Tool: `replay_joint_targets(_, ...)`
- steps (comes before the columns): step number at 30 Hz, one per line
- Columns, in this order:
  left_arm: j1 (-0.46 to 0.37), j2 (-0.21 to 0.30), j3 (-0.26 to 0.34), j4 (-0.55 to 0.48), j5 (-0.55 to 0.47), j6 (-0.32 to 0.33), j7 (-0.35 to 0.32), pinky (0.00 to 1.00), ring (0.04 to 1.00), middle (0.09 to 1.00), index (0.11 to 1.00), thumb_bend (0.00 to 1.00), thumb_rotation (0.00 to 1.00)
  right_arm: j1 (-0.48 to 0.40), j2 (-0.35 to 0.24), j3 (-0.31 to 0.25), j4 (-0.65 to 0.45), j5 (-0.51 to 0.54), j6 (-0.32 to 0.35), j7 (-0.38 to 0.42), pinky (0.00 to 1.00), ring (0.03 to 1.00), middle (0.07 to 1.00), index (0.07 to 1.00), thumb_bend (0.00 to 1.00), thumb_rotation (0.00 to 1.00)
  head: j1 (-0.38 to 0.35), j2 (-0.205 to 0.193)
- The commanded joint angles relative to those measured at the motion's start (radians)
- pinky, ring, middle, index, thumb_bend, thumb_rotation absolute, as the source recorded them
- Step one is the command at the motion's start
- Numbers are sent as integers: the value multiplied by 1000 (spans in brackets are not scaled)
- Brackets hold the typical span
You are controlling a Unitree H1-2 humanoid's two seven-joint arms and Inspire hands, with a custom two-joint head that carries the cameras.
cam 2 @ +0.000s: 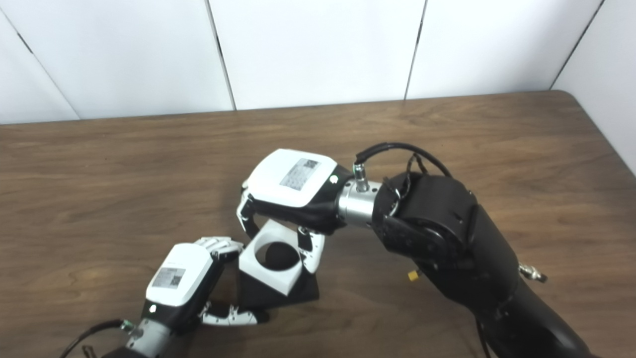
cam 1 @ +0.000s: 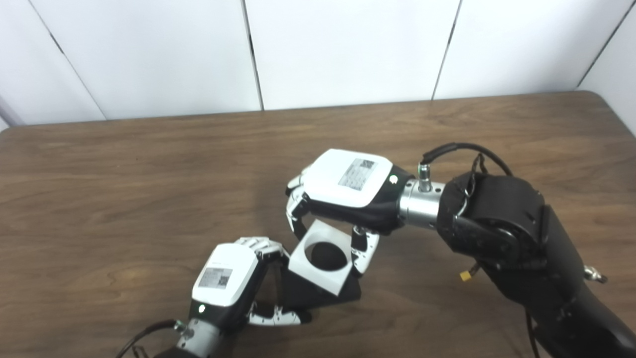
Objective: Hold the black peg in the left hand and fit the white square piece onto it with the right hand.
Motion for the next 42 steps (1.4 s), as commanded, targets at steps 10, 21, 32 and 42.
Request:
replay_joint_targets(10, 19, -4, -12, -21, 9, -12, -21, 774, 768, 713, 488, 519, 49, -18, -1, -5, -7, -12, -29, -15, 839, 849, 737, 481, 525, 131, -1, 1)
replay_joint_targets(21, 20, -7, -9, -27, 10, -13, -25, 769, 764, 711, 488, 518, 49, -25, -37, -17, -6, 4, -34, -7, 800, 836, 727, 480, 525, 131, -1, 2)
replay_joint_targets(32, 21, -4, -6, -29, 6, -12, -31, 774, 767, 713, 488, 518, 49, -44, -63, -26, -10, 24, -47, 6, 787, 833, 719, 480, 525, 131, -4, 6)
replay_joint_targets(42, 22, -5, -3, -33, 1, -11, -37, 773, 768, 713, 488, 518, 49, -30, -39, -27, -13, 10, -33, 19, 801, 841, 726, 481, 525, 130, -3, 8)
